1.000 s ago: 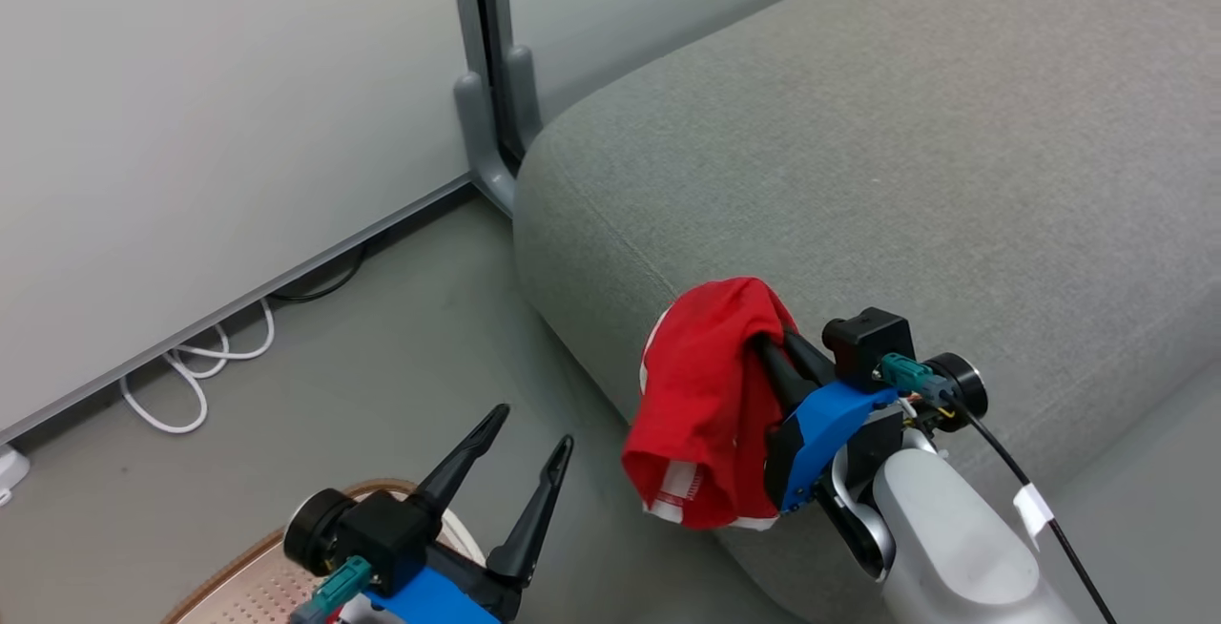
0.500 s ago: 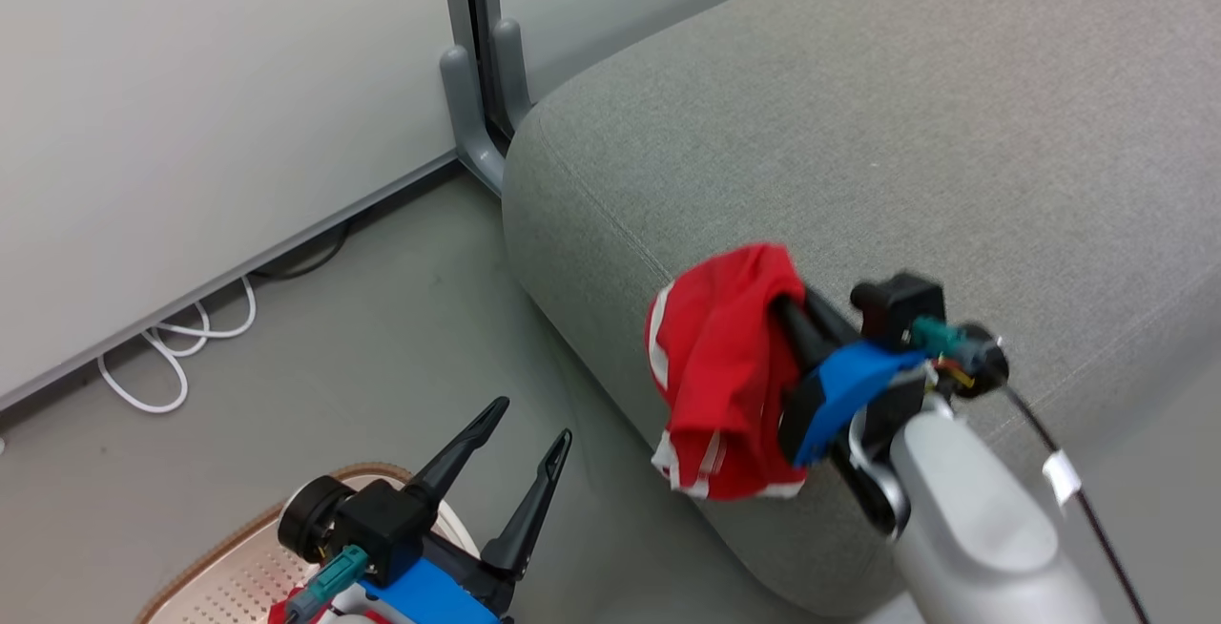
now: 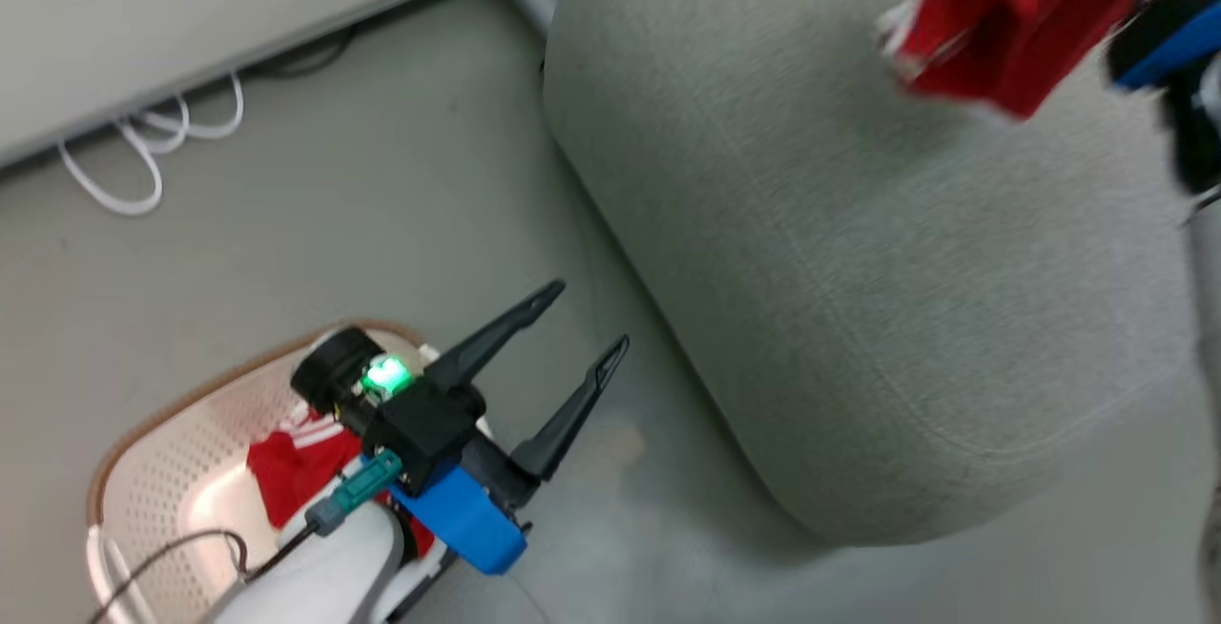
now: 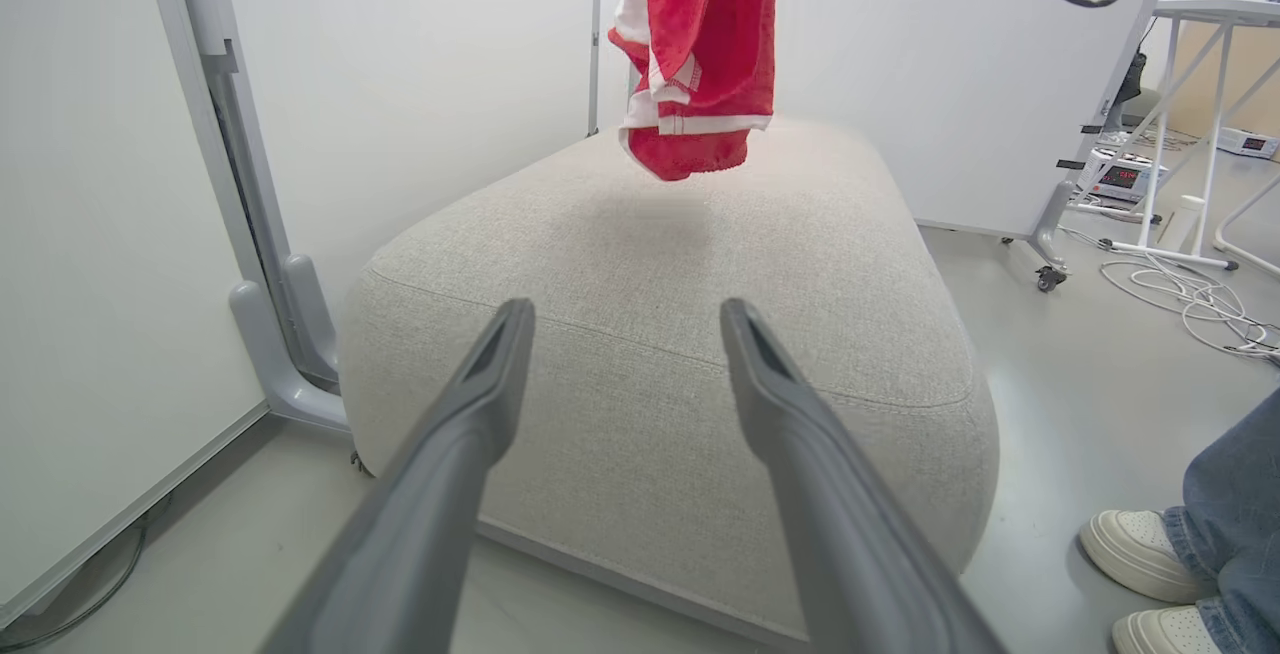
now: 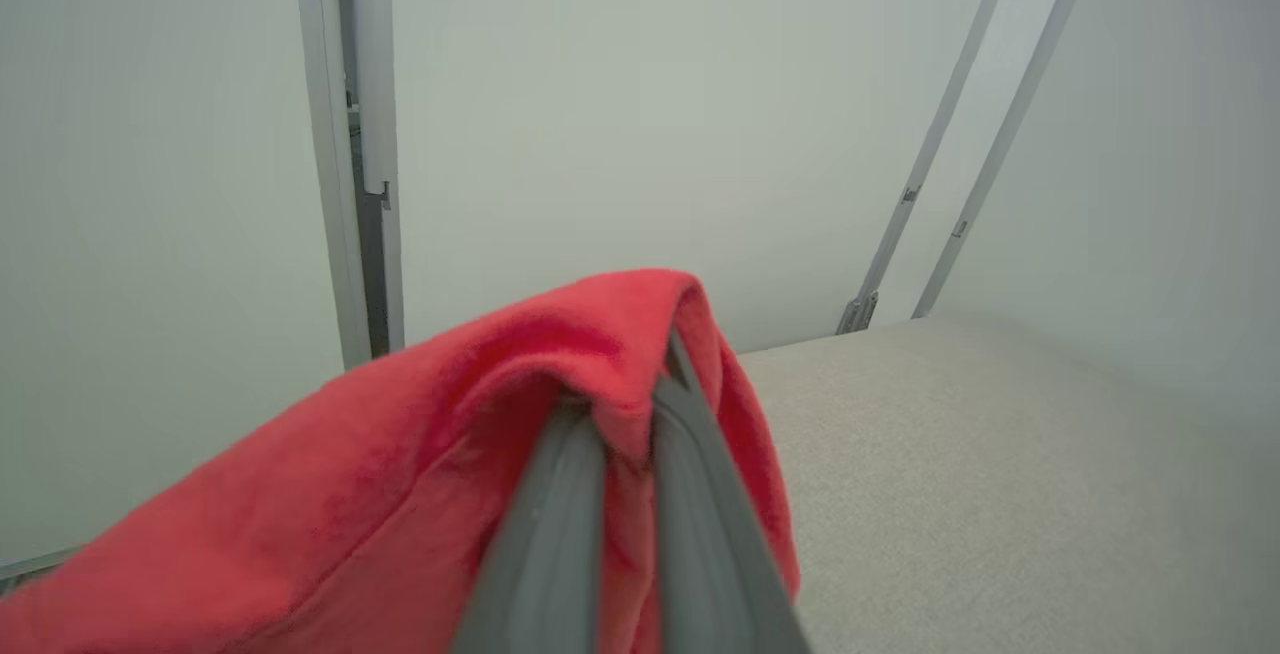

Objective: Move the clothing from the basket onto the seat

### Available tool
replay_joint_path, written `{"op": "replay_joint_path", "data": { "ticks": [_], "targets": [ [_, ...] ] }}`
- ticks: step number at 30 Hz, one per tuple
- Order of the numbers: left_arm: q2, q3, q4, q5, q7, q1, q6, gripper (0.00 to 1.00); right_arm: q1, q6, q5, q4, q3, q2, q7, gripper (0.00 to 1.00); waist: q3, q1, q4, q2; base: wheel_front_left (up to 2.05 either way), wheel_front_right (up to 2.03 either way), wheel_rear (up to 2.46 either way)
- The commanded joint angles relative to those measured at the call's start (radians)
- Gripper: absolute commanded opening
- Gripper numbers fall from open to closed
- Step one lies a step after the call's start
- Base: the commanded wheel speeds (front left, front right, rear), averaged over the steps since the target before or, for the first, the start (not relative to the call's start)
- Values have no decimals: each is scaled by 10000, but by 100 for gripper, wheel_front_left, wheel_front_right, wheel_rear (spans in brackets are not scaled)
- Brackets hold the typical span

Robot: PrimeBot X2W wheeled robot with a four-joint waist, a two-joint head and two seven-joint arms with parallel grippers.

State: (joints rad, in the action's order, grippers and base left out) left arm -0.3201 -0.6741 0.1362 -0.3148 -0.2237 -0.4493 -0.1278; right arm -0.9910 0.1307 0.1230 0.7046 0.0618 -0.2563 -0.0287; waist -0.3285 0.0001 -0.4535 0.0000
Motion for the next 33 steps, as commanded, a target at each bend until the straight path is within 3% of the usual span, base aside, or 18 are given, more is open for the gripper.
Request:
{"op": "replay_joint_path", "data": {
  "ticks": [1,4,9,15,20,21,23,24,33],
  "targets": [
    [-306,-188,-208,25,103,-562,-30,100,-609,-1,-352,122,495,-333,-90,0,-1652,-1,1010,0,0,0,0],
    [-463,-346,-465,33,228,-1235,-32,100,-1011,-3,-754,245,1337,-845,-319,0,-2415,-1,1311,0,0,0,0],
    [-574,-602,-643,54,202,-1958,-32,100,-895,-3,-1079,776,2694,-1062,-940,0,-3182,-1,1701,0,0,0,0],
    [-658,-807,-457,-65,76,-2304,-32,100,-495,-3,-1748,1851,3741,-688,-1619,0,-3437,-1,1778,0,0,0,0],
    [-644,-872,-231,-192,-18,-2259,-33,100,-557,-3,-2171,2336,3929,-522,-1897,0,-3231,-1,1740,0,0,0,0],
    [-627,-877,-193,-193,-48,-2256,-33,100,-564,-3,-2251,2393,3925,-499,-1942,7,-3168,-1,1738,0,0,0,0],
    [-583,-884,-99,-248,-91,-2225,-33,100,-555,-3,-2421,2469,3939,-482,-2012,54,-3011,-1,1738,0,0,0,0],
    [-548,-900,-32,-268,-121,-2196,-33,100,-538,-3,-2526,2496,3935,-496,-2040,100,-2907,-1,1747,0,0,0,0],
    [223,-740,917,-771,-415,-1050,46,100,613,-1,-3239,2534,3305,-406,-2257,100,-759,-1,2103,0,0,0,0]
  ]
}}
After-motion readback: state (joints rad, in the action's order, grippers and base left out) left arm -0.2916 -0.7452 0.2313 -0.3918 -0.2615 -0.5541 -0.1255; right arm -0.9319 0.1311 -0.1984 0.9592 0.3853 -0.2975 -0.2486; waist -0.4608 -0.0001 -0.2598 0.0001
